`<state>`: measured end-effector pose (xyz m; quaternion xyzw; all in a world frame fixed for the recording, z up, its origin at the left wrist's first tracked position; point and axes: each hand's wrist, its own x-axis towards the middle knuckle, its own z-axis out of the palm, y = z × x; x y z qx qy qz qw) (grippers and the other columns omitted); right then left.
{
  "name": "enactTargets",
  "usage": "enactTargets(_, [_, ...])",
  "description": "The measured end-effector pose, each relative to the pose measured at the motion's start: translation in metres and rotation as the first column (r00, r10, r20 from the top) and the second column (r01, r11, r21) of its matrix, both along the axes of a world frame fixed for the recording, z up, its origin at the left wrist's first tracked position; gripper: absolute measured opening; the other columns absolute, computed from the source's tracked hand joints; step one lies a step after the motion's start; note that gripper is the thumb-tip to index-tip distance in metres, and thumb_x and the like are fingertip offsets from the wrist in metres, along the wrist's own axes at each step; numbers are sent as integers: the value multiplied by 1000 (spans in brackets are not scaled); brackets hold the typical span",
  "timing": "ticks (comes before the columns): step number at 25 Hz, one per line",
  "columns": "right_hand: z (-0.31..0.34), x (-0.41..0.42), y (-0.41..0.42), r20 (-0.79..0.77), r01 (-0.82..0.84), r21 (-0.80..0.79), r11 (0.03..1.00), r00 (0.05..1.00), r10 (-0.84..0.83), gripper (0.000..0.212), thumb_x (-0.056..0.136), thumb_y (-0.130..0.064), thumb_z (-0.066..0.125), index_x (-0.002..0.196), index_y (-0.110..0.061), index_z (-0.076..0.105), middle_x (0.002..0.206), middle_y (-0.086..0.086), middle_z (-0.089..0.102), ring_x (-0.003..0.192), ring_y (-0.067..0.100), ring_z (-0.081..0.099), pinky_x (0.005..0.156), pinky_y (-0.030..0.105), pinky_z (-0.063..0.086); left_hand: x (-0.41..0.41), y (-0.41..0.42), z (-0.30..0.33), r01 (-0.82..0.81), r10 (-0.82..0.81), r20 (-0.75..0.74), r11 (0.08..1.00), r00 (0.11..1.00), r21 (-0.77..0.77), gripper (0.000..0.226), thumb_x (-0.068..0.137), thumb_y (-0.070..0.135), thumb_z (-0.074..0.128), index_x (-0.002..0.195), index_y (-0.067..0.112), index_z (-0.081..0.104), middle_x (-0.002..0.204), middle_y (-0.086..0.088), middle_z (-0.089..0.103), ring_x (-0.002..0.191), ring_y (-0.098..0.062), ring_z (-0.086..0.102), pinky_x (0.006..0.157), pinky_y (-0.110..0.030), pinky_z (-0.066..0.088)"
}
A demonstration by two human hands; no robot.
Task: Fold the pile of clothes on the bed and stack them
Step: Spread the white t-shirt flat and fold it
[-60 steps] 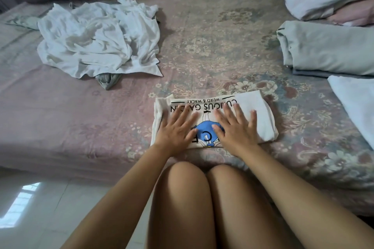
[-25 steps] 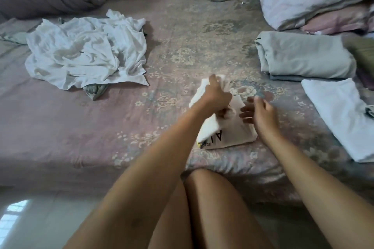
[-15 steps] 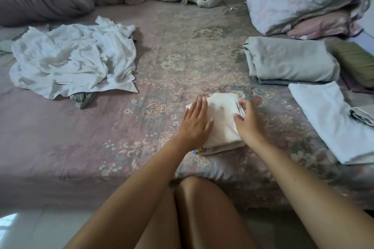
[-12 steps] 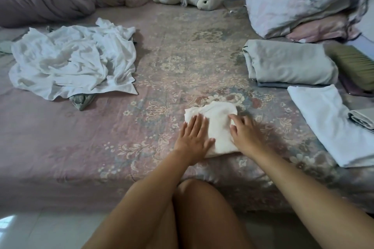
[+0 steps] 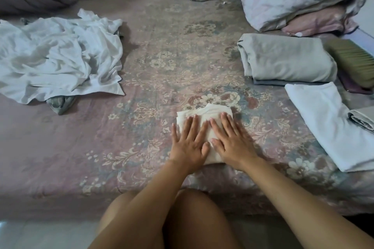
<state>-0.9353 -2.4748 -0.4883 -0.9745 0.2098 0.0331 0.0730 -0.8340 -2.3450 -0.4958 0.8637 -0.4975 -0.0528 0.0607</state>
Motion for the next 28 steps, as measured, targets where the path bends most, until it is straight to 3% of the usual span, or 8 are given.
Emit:
enactTargets(6, [1,8,-1,-58,11,-25,1000,998,-12,66,78,-62,-17,136,-35,-33,150,2,-35,140,18,-30,115,42,-17,9,-5,-3,15,-14,-35,999,999,45,68,75,54,-19,138,30,-30,151,0,-29,138,-21,-30,112,-56,-16])
enactTargets(10, [16,-13,-6,-113,-178,-88,980,979,168,85,82,-67,-17,150,-15,-11,157,20,-4,146,32,-2,116,42,-9,6,15,7,208,-208,61,978,976,7,74,95,59,-2,152,12,1,154,-20,20,142,-36,22,111,-56,11])
enactTargets(12, [18,-25,-6,-155,-257,-194,947,961,229,102,83,-77,-5,148,-2,15,152,24,25,141,37,25,115,46,15,5,26,9,277,-290,119,954,950,114,94,85,75,10,149,11,-16,156,-17,1,144,-35,13,113,-55,7])
enactTargets(15, [22,-27,-4,-273,-292,-76,954,926,261,123,63,-91,13,149,-8,-14,157,14,-15,146,29,-11,120,44,2,-1,25,20,196,-219,44,932,975,304,113,66,83,24,140,20,-33,150,-3,-31,144,-24,-19,113,-57,3])
enactTargets(19, [29,-13,-2,-176,-197,-16,980,966,191,95,88,-42,58,151,-13,-7,159,7,-12,147,22,-9,120,41,3,-2,13,32,155,-165,25,964,986,218,89,93,45,49,148,27,-19,160,-5,-8,147,-26,-3,108,-55,28])
enactTargets(21, [35,-14,-1,-158,-197,-46,979,969,188,75,93,-17,49,151,-7,2,160,11,-3,147,24,-1,118,44,12,-1,13,36,226,-236,125,970,964,86,108,80,25,71,150,26,-11,157,-12,19,142,-34,23,90,-56,48])
enactTargets(23, [43,-18,-5,-139,-215,-81,973,969,202,61,95,-1,34,150,-2,6,159,15,3,147,27,5,116,46,21,0,9,40,294,-292,192,955,937,19,118,48,18,90,146,17,24,133,-17,55,119,-38,56,65,-50,57])
enactTargets(28, [70,-43,-71,26,-195,-238,952,978,206,54,85,0,25,134,3,48,138,22,48,127,34,48,97,41,49,-10,-50,78,471,-407,351,874,843,-120,98,46,12,88,131,9,40,119,-20,63,113,-41,59,66,-50,56])
